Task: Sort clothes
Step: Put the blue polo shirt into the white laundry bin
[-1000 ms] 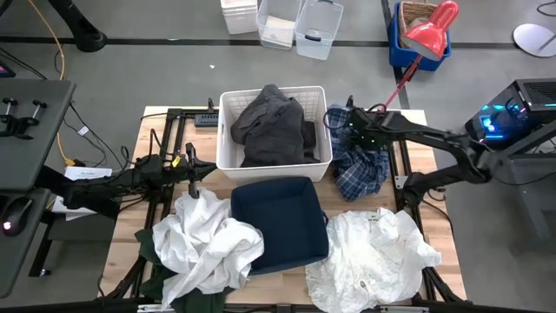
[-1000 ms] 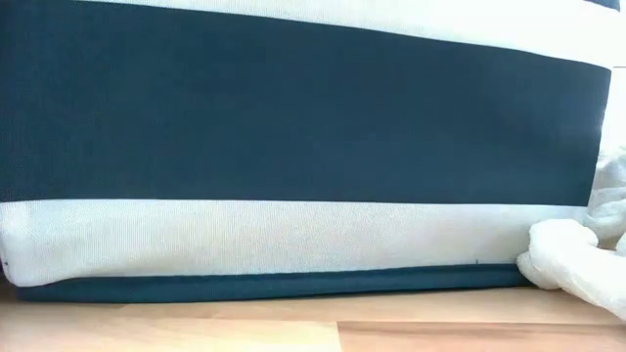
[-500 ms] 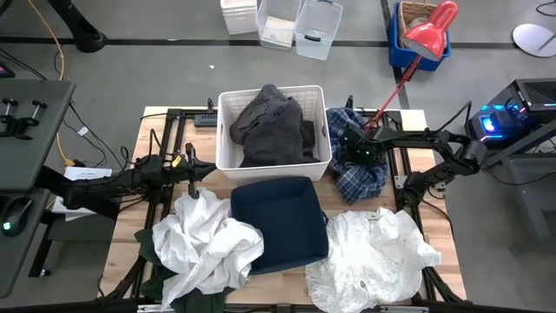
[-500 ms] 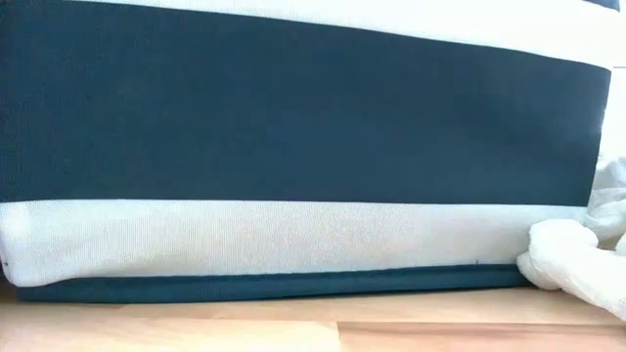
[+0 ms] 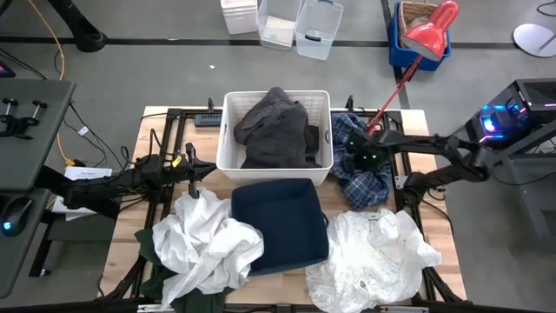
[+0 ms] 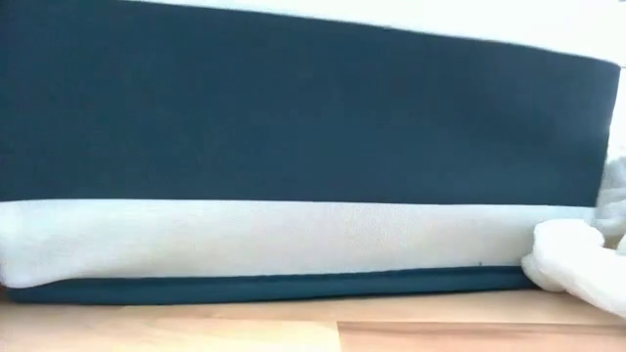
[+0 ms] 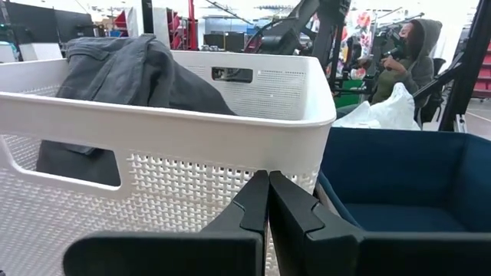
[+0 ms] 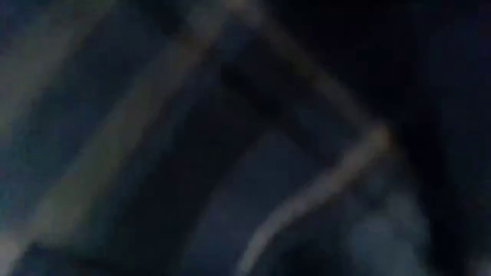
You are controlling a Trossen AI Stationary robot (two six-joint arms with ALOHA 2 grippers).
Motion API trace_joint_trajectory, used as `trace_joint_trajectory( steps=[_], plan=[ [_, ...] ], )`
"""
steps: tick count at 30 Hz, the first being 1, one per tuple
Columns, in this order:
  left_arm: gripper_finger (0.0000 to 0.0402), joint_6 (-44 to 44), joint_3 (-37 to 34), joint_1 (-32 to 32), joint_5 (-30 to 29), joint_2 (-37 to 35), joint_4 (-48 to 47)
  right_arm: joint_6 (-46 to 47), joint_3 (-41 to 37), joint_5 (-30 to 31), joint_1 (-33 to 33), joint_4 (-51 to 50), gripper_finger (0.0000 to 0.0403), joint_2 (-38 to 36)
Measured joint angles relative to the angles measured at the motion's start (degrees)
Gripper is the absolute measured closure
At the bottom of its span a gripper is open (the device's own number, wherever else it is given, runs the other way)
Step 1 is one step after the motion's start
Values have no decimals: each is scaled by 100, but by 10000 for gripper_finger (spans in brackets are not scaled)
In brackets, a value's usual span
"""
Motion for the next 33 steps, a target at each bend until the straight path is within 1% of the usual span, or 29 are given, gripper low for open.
trace_joint_trajectory(
  steps=[5,9,12,15,20,25,29,33],
  plan=[
    [401,0,1,1,1,0,1,226,16,115,0,-143,358,-1304],
    [401,0,1,1,1,0,1,336,303,282,-7,-200,358,-2256],
    [401,0,-1,2,1,0,1,324,724,464,-20,-346,358,-2744],
    [401,0,1,2,1,0,1,216,1257,570,-22,-465,358,-3021],
    [401,0,-1,2,1,0,-1,-182,2417,637,-22,-429,358,-3118],
    [401,0,0,1,1,0,1,-549,3567,667,32,-77,359,-3001],
    [401,0,1,1,1,0,0,-746,4251,367,224,686,359,-2762],
    [401,0,1,2,1,0,-1,-845,4705,-126,607,2017,359,-2330]
  ],
)
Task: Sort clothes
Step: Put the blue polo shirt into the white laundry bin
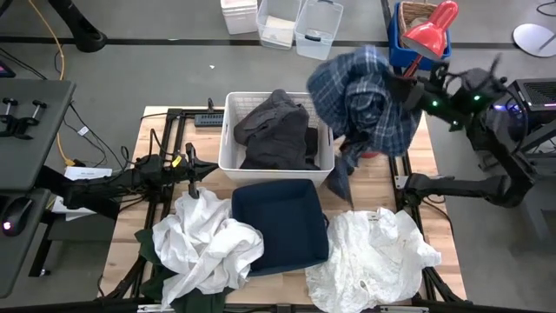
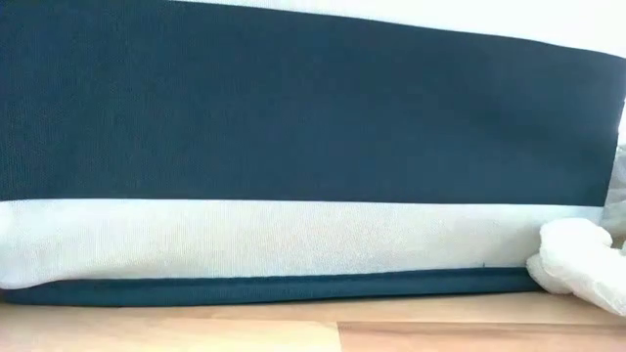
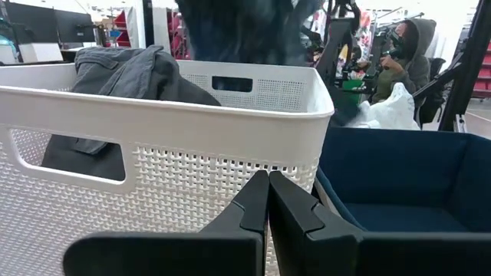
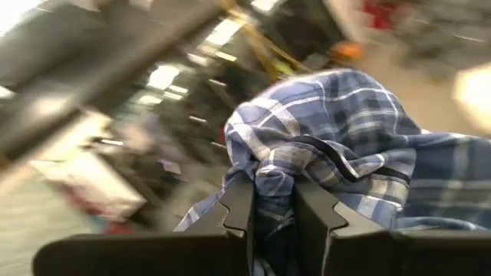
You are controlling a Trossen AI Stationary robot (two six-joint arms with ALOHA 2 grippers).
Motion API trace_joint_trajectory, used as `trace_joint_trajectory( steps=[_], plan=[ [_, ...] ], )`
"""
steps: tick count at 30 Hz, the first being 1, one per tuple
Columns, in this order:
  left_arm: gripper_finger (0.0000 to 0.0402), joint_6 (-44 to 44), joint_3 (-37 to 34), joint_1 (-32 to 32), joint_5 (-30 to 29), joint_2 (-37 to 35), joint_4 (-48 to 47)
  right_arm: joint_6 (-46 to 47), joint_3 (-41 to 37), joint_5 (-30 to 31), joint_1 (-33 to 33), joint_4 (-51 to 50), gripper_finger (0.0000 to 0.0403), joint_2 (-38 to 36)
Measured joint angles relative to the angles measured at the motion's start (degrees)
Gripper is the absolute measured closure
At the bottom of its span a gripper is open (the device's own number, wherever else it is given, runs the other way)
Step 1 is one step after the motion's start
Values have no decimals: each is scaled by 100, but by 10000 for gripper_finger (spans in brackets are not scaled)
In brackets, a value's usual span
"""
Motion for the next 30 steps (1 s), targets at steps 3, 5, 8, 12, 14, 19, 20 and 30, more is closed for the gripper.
trace_joint_trajectory(
  steps=[3,5,8,12,14,19,20,30],
  plan=[
    [401,0,0,0,0,0,0,-164,303,-274,397,1129,359,466],
    [401,0,-1,-1,0,0,1,-298,570,-474,625,2049,359,857],
    [401,0,-1,-1,0,0,0,-448,1150,-932,869,3265,359,1525],
    [401,0,-2,0,0,0,0,-534,2309,-1424,1094,3958,359,2627],
    [401,0,-2,0,0,0,1,-582,3020,-1558,1136,3937,359,3217],
    [401,0,-2,0,0,0,1,-616,4893,-1841,1040,3880,359,4567],
    [401,0,0,-2,0,0,2,-638,5236,-1841,1005,3863,359,4788],
    [401,-2,-2,-2,2,0,0,350,5158,-1644,370,5436,359,5291]
  ],
)
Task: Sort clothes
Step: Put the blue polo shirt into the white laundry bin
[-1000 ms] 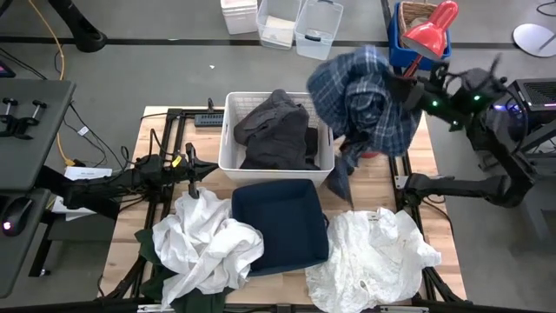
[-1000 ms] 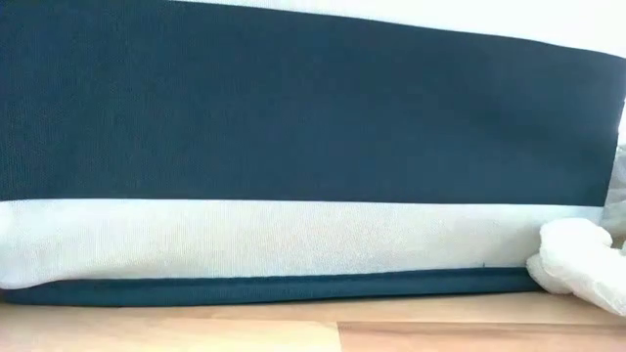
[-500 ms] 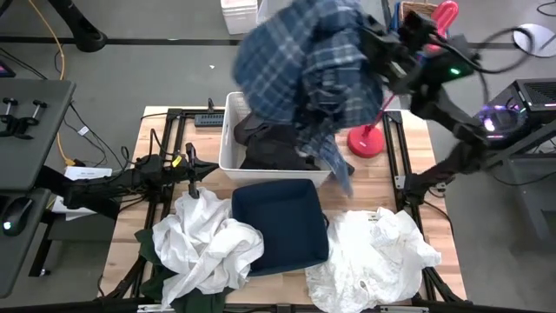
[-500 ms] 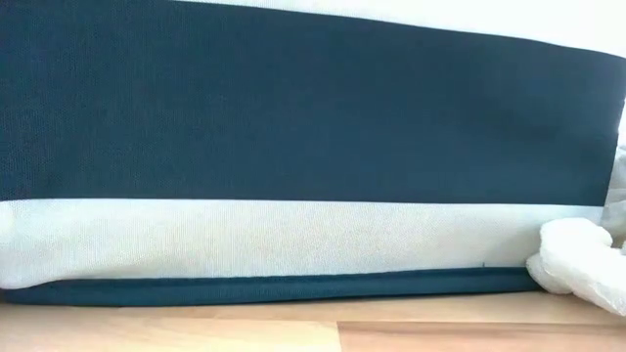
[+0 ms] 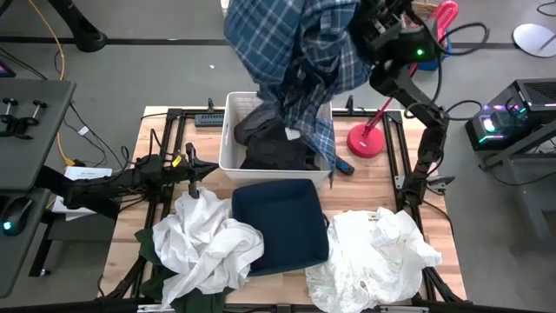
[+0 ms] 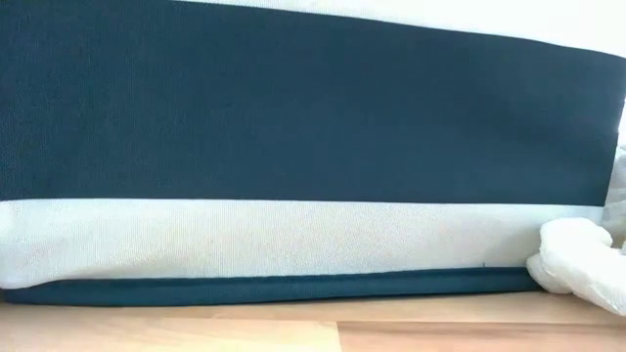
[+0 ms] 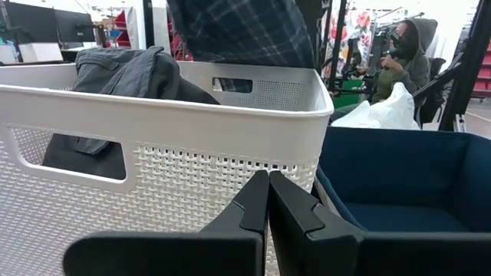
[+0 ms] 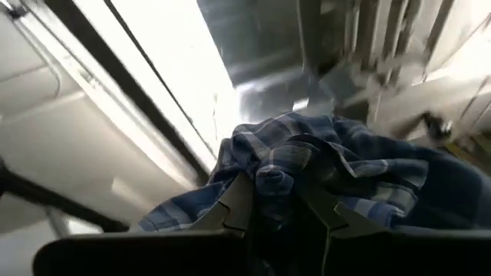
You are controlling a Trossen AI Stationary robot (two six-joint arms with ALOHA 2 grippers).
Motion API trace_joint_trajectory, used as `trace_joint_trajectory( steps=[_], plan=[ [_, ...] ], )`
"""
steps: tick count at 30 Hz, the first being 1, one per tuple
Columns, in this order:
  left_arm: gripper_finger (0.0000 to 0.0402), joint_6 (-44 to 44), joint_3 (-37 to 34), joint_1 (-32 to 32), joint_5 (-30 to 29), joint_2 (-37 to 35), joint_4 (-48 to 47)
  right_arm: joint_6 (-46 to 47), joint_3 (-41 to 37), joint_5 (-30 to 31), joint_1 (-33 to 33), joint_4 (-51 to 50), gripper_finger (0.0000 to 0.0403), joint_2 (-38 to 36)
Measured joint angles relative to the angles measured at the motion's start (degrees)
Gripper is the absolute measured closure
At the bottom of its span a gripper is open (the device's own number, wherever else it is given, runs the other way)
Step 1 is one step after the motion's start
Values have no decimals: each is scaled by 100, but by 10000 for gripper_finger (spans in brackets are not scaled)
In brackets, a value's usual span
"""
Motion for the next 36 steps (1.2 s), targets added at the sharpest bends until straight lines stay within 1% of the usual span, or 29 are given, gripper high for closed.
trace_joint_trajectory(
  steps=[2,6,10,13,17,20,23,27,30,32,35,36],
  plan=[
    [401,1,1,0,0,0,0,-90,14,-193,27,-633,359,2],
    [401,1,0,0,0,0,0,-954,-107,-155,172,-2112,359,46],
    [401,2,2,0,0,0,0,-1450,-378,-136,205,-3130,359,26],
    [401,0,2,0,0,0,0,-1842,-659,-128,205,-4107,359,-11],
    [401,2,2,0,0,0,0,-2237,-1172,160,205,-5266,359,15],
    [401,2,0,0,0,0,0,-2450,-1589,237,205,-5632,359,-28],
    [401,2,1,0,1,0,0,-2652,-1940,645,205,-6403,359,-177],
    [401,2,2,0,4,0,0,-2936,-2483,1216,213,-7750,359,-249],
    [401,2,1,0,3,1,0,-2983,-3016,1468,243,-8271,359,-300],
    [401,2,2,0,1,0,1,-2943,-3437,1501,251,-8447,359,-330],
    [401,2,2,0,0,0,0,-2583,-4211,1365,207,-8342,359,-320],
    [401,2,0,0,4,2,2,-2456,-4465,1462,208,-8165,359,-355]
  ],
)
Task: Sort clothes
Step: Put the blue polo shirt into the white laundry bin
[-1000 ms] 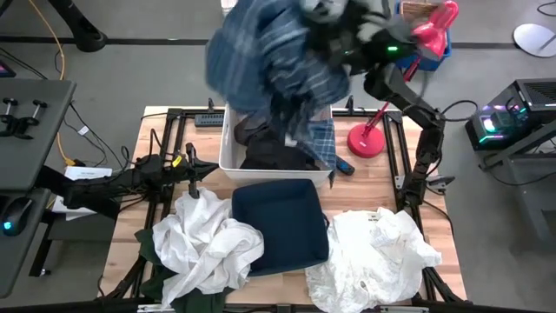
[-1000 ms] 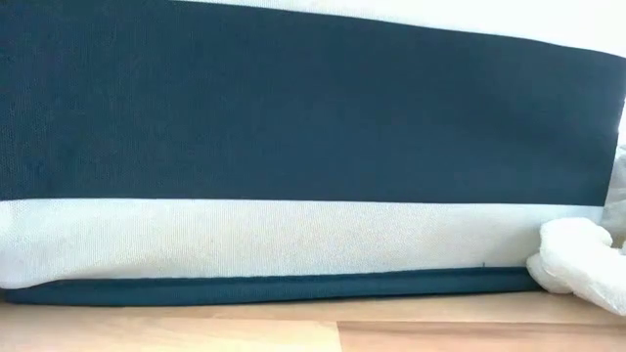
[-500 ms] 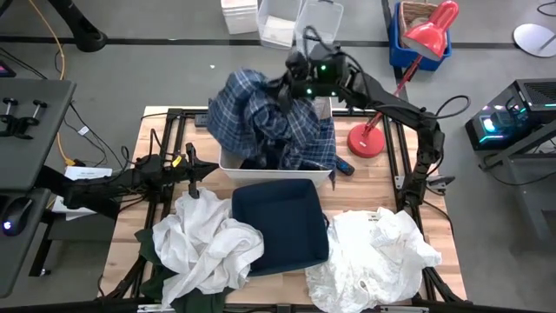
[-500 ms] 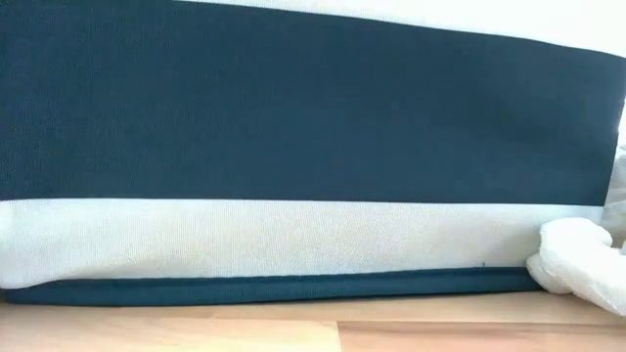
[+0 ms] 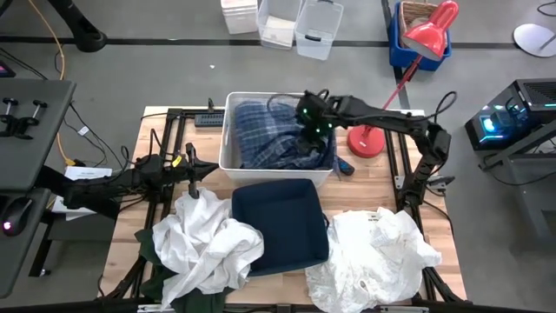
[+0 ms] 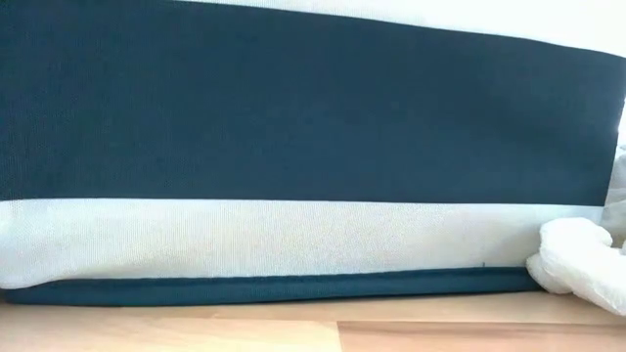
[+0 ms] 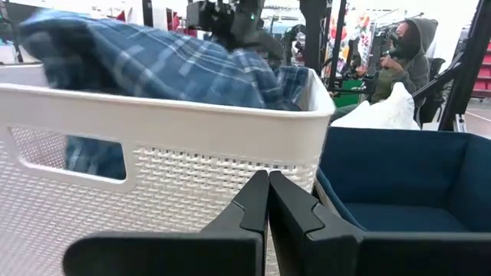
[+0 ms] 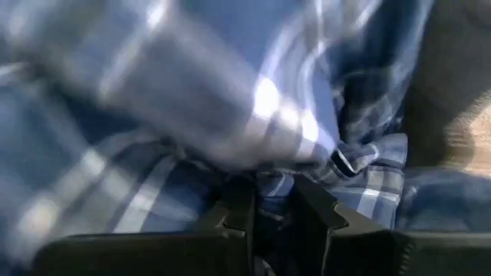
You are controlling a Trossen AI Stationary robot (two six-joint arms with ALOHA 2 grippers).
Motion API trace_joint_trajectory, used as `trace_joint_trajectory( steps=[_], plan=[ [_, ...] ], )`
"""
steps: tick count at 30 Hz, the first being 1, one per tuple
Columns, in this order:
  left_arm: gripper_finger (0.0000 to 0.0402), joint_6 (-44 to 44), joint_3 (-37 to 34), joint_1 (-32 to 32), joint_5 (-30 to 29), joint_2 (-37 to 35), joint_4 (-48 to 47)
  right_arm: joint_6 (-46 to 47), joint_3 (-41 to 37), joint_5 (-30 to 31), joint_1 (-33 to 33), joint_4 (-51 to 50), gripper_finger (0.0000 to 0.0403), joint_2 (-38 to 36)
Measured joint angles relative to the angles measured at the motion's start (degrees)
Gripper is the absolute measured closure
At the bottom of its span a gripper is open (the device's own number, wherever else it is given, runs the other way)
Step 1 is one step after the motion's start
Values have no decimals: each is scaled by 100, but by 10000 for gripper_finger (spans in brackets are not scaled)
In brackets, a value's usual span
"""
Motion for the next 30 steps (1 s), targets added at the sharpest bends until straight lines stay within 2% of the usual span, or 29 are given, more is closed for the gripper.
trace_joint_trajectory(
  steps=[2,6,8,9,11,16,23,30],
  plan=[
    [401,0,1,0,-2,-2,-1,324,-361,-263,-4,529,359,-71],
    [401,0,0,-2,-2,-2,-2,408,-583,220,165,804,359,-78],
    [401,0,1,-2,-4,-2,-2,513,-362,435,286,660,359,1],
    [401,0,2,-2,-4,-2,-2,638,-180,317,349,622,359,32],
    [401,0,1,-2,-4,-2,0,326,159,219,500,482,359,152],
    [401,-2,2,-2,-4,-2,-2,-191,979,-154,553,806,359,240],
    [401,0,2,-2,-4,-2,3,6,1066,-743,559,663,359,945],
    [401,-1,2,-2,-4,-2,0,262,998,-748,553,-51,357,1958]
  ],
)
